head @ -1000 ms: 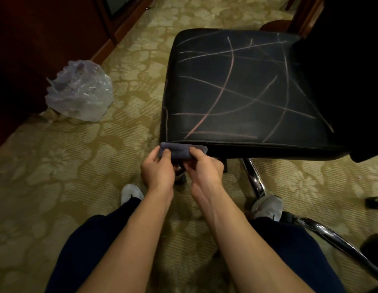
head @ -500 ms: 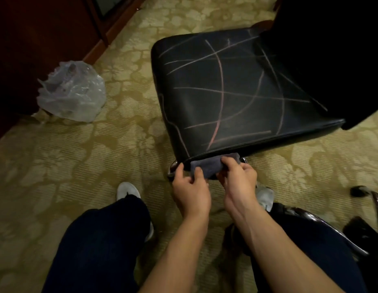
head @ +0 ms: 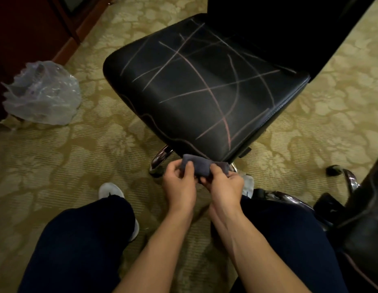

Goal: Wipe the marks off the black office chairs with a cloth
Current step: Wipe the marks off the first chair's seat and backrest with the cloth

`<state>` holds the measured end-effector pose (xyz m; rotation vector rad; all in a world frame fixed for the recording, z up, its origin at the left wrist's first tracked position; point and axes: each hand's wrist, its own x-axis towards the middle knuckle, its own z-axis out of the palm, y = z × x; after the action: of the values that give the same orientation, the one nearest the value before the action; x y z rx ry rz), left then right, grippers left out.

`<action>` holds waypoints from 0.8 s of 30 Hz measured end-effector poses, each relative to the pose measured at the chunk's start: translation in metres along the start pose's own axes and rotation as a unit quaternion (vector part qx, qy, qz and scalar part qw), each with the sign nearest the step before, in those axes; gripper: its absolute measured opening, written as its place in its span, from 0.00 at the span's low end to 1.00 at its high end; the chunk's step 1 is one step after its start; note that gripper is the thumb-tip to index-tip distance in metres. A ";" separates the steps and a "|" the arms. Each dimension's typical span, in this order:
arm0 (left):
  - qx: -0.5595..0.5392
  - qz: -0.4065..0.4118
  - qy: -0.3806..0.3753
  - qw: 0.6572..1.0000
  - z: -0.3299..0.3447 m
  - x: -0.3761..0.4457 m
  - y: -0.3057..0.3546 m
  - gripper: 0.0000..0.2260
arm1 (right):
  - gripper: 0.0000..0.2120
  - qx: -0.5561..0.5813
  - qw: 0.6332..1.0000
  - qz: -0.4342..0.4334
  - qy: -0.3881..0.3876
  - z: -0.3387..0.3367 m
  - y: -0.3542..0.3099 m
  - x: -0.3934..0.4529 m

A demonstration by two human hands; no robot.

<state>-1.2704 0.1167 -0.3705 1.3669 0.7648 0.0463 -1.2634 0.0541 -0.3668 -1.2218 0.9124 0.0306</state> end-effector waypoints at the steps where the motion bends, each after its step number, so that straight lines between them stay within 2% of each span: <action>1: 0.007 0.009 -0.013 1.000 0.009 -0.004 0.000 0.08 | 0.06 0.016 1.000 0.002 0.014 -0.005 -0.007 0.002; 4: 0.027 0.025 -0.033 0.999 0.030 -0.017 -0.005 0.11 | 0.04 0.046 0.998 0.004 0.051 -0.019 -0.023 0.010; 7: 0.026 0.022 -0.079 0.996 0.042 -0.026 -0.014 0.08 | 0.05 0.050 0.994 -0.013 0.094 -0.026 -0.025 0.023; 10: 0.020 -0.004 -0.108 0.994 0.051 -0.026 -0.015 0.06 | 0.16 0.052 0.991 -0.043 0.117 -0.027 -0.025 0.028; 12: 0.007 -0.025 -0.102 0.994 0.055 -0.019 -0.009 0.06 | 0.18 0.067 0.989 -0.056 0.122 -0.026 -0.024 0.032; 15: 0.028 -0.015 -0.095 0.995 0.057 -0.006 0.006 0.05 | 0.13 0.071 0.984 -0.067 0.146 -0.017 -0.024 0.036; 18: 0.023 -0.032 -0.057 0.998 0.050 0.010 0.013 0.06 | 0.10 0.023 0.984 -0.088 0.155 0.003 -0.022 0.031; 21: 0.021 -0.044 -0.021 0.999 0.045 0.015 0.017 0.05 | 0.12 0.018 0.990 -0.065 0.126 0.012 -0.021 0.028; 24: 0.043 -0.008 -0.025 0.999 0.055 0.005 0.014 0.06 | 0.10 0.054 0.989 -0.040 0.130 0.002 -0.027 0.031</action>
<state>-1.2330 0.0749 -0.3604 1.4378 0.7423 -0.0330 -1.2290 0.0319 -0.3642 -1.1774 1.0754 -0.2451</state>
